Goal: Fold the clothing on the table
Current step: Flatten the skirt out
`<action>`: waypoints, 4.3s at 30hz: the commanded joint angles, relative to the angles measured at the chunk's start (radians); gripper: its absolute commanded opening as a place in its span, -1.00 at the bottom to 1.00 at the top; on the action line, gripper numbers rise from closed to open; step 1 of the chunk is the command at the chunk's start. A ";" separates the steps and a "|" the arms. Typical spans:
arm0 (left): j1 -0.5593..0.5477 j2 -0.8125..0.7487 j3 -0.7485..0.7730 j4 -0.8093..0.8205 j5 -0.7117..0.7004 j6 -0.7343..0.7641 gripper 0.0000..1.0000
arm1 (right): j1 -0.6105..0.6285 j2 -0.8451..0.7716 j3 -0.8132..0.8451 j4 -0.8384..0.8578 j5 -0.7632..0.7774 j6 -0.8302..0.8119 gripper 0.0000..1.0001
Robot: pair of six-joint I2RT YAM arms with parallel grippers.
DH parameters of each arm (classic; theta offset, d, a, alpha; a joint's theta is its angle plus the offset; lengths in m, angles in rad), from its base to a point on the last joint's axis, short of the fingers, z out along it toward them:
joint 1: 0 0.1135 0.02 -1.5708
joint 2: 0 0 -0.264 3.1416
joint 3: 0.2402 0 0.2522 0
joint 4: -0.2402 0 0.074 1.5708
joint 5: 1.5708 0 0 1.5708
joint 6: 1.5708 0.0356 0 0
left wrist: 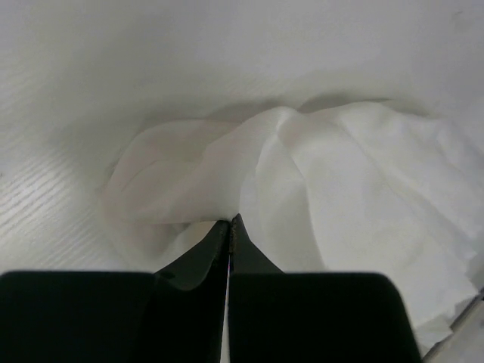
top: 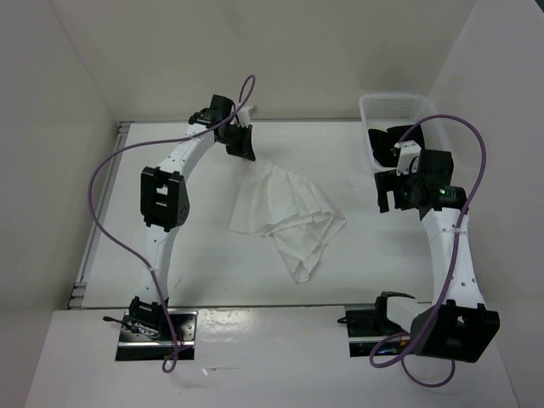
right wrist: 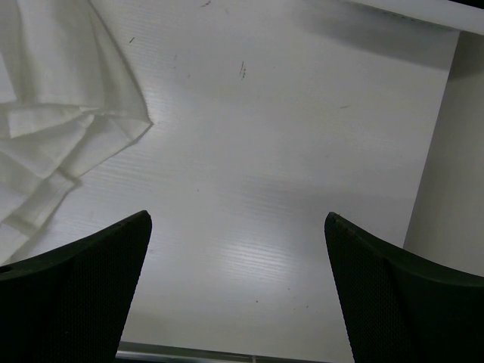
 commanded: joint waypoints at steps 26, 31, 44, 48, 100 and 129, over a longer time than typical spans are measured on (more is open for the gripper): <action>-0.060 -0.773 -0.829 -0.514 0.169 0.674 0.53 | 0.002 -0.064 0.023 0.017 -0.164 -0.009 0.98; 0.057 -0.948 -0.687 -0.407 0.100 0.538 1.00 | 0.011 -0.055 0.023 0.017 -0.164 -0.019 0.98; 0.209 -0.864 -0.863 -0.343 0.056 0.270 1.00 | 0.020 -0.024 0.032 0.026 -0.146 -0.019 0.98; 0.232 -0.775 -0.800 -0.406 -0.009 0.238 1.00 | 0.030 0.005 0.032 0.036 -0.146 -0.008 0.98; 0.206 -0.793 -0.778 -0.471 -0.090 0.293 0.98 | 0.445 0.194 0.124 0.037 -0.086 -0.020 0.98; 0.505 -1.146 -0.775 -0.333 -0.172 0.126 0.98 | 0.899 1.221 1.172 0.177 0.078 -0.173 0.98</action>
